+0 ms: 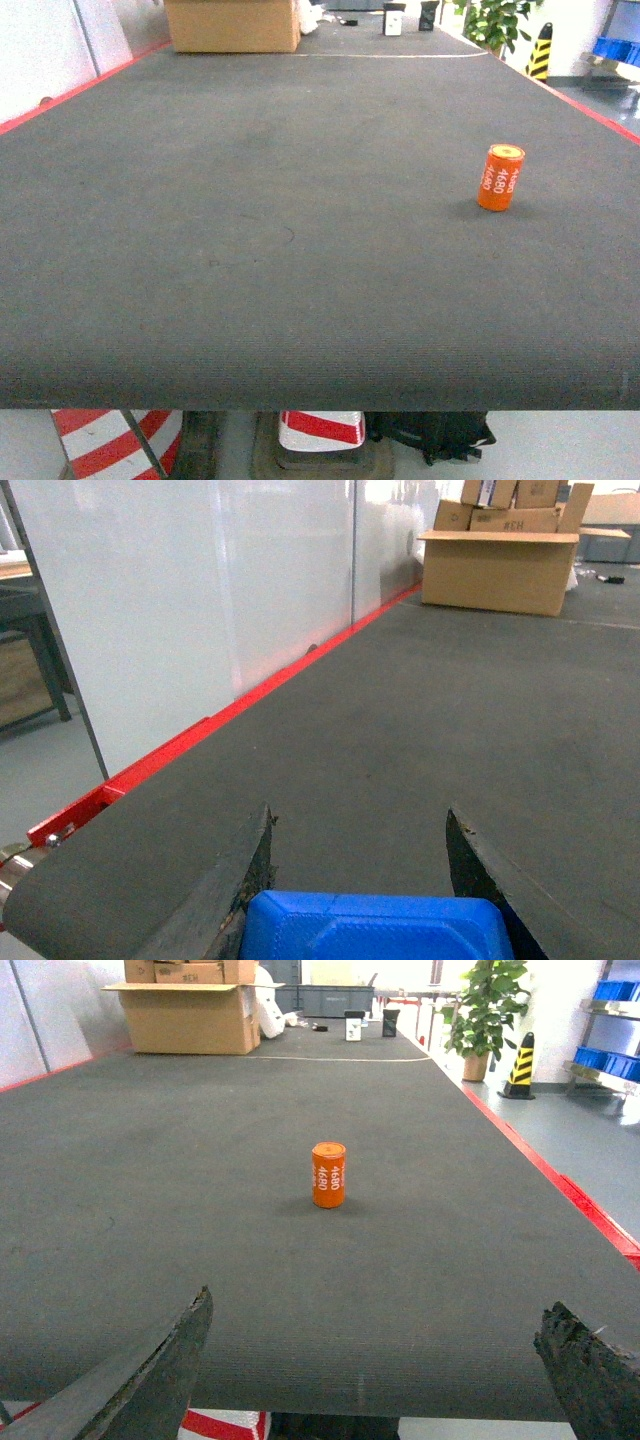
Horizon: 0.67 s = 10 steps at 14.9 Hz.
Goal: Sort blue parts and orange caps into right shelf containers
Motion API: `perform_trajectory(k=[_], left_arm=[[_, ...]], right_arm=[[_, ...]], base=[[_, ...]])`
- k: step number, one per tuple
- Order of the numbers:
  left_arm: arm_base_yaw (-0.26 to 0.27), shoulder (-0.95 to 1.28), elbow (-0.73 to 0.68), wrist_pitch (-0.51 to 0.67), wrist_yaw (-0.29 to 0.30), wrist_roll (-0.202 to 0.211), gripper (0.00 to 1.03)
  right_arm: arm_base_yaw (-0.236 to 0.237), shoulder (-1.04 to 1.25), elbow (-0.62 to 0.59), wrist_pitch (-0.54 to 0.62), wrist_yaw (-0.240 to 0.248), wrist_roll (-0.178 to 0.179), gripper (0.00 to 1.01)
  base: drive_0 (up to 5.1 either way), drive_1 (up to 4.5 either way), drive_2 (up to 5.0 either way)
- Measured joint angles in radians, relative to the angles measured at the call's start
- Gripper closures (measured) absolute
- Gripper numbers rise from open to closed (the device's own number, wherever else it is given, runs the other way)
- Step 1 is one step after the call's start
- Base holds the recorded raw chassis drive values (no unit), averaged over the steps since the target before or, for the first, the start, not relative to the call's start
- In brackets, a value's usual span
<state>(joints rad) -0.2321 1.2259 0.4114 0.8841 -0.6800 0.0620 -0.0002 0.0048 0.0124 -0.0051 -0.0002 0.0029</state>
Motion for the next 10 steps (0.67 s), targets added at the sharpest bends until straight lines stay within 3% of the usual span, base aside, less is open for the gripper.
perform_trajectory(k=[4,10], left_arm=[[-0.016,-0.014,-0.023,0.006,-0.055,-0.002,0.62],[-0.02,-0.016,-0.029,0.003,-0.054,-0.005,0.62]], right_arm=[[0.0,0.0,0.0,0.0,0.0,0.0,0.03],[0.0,0.0,0.0,0.0,0.0,0.0,0.03]], base=[[0.0,0.0,0.0],[0.0,0.0,0.0]])
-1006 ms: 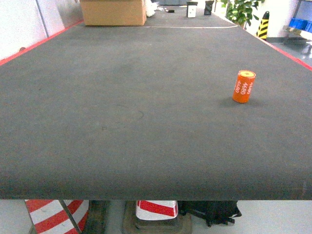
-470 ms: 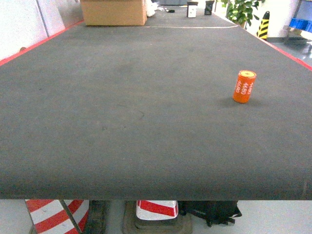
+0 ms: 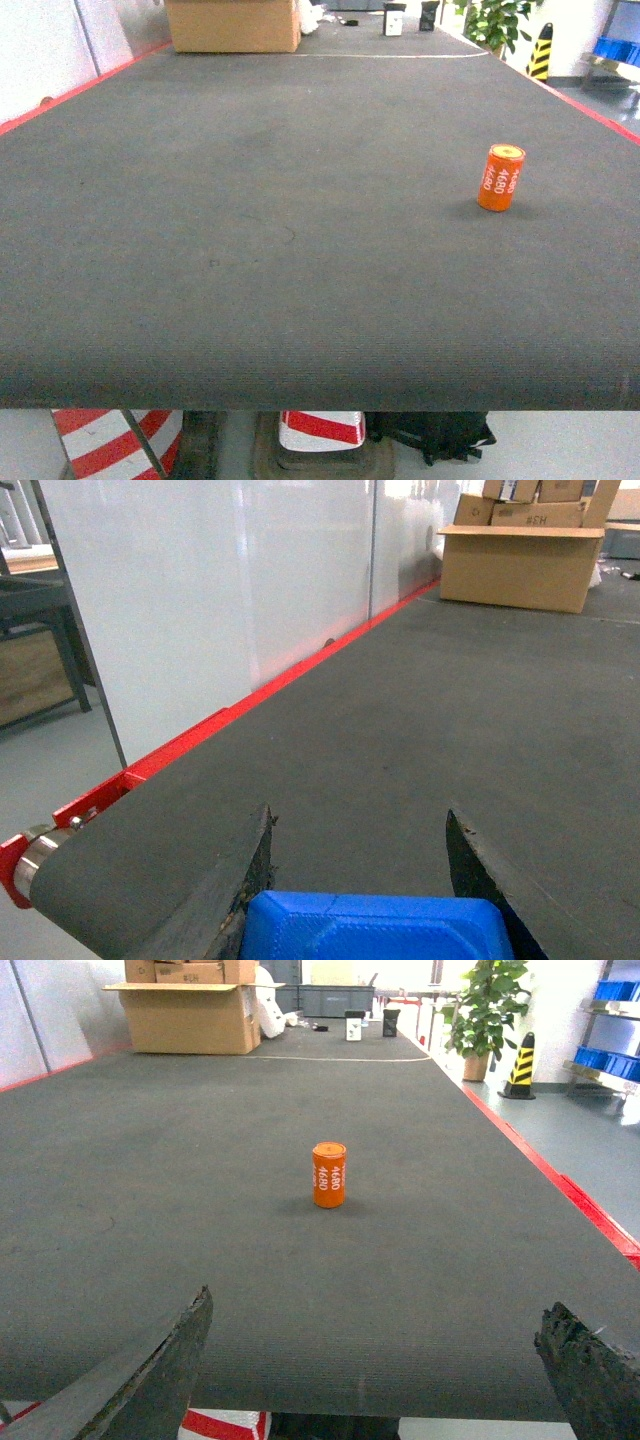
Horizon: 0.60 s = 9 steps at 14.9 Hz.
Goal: Sort blue parts and orange caps into right shelf containers
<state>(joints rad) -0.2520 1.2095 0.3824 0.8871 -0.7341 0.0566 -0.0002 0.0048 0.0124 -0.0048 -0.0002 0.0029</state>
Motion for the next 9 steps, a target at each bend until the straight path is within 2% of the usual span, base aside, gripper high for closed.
perform_trajectory(k=[9], left_arm=[[0.0,0.0,0.0,0.0,0.0,0.0,0.62]], right_arm=[[0.0,0.0,0.0,0.0,0.0,0.0,0.03]], base=[[0.0,0.0,0.0]])
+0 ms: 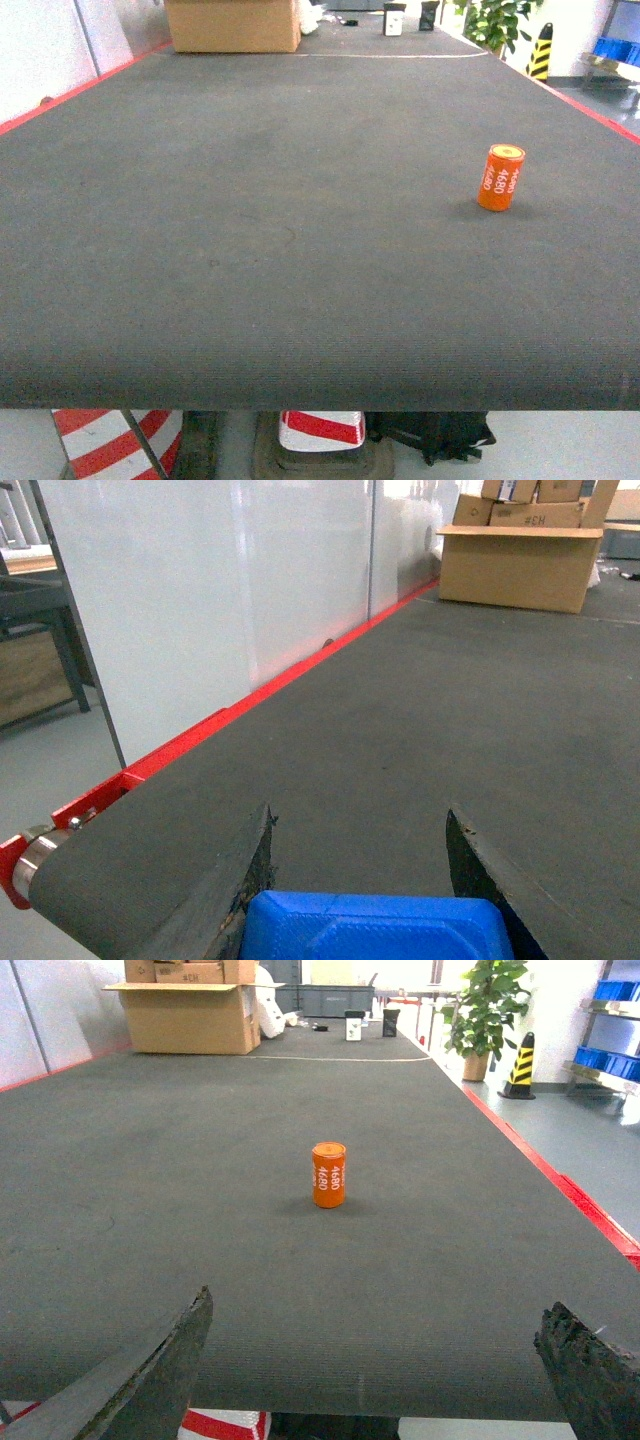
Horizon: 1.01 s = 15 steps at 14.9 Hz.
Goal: Sort blue parts and orange caps into right shelf containers
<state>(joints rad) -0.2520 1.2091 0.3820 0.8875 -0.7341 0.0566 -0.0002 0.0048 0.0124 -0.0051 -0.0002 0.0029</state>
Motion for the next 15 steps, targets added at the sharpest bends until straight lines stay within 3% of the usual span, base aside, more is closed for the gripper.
perform_trajectory(k=[14,15], left_arm=[[0.0,0.0,0.0,0.0,0.0,-0.003,0.62],[0.0,0.0,0.0,0.0,0.0,-0.004,0.62]], right_arm=[[0.002,0.002,0.001,-0.012,0.011,0.001,0.03],[0.106,0.135,0.086,-0.22,0.239,0.071,0.03]], base=[[0.0,0.0,0.0],[0.0,0.0,0.0]])
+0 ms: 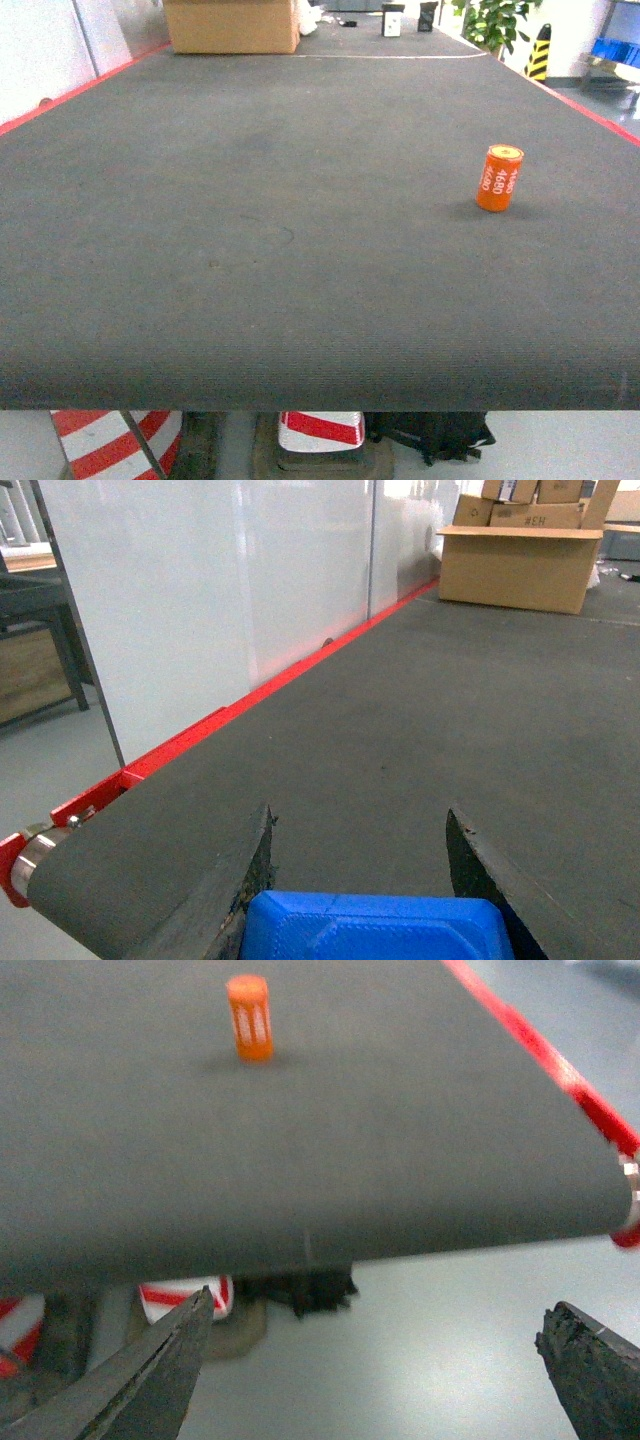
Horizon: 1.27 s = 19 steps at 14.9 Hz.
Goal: Sort blue parts and orange caps into right shelf containers
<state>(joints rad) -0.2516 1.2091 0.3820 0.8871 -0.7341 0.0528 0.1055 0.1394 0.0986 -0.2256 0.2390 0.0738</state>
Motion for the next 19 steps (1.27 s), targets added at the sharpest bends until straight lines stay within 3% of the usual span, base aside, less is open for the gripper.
perform_trajectory(k=[1,4,5,11,15,19], left_arm=[[0.0,0.0,0.0,0.002,-0.001,0.0,0.62],[-0.002,-0.002,0.0,0.001,0.0,0.0,0.62],[-0.002,-0.002,0.0,0.0,0.0,0.0,0.62],[0.0,-0.003,0.0,0.001,-0.002,0.0,0.62],[0.0,-0.003,0.0,0.0,-0.003,0.0,0.62],[0.0,-0.003,0.0,0.0,-0.002,0.0,0.62]], right_arm=[[0.044,0.098,0.028,-0.061,0.129,0.033,0.03],[0.044,0.106,0.026,-0.067,0.182,0.045,0.03],[0.042,0.107,0.026,-0.053,0.22,0.058,0.03],[0.045,0.19,0.031,0.057,0.231,0.068,0.03],[0.018,0.34,0.031,0.227,0.2,0.047,0.03],[0.02,0.48,0.054,0.35,0.188,0.029,0.03]], base=[[0.0,0.0,0.0],[0.0,0.0,0.0],[0.0,0.0,0.0],[0.0,0.0,0.0],[0.0,0.0,0.0],[0.0,0.0,0.0]])
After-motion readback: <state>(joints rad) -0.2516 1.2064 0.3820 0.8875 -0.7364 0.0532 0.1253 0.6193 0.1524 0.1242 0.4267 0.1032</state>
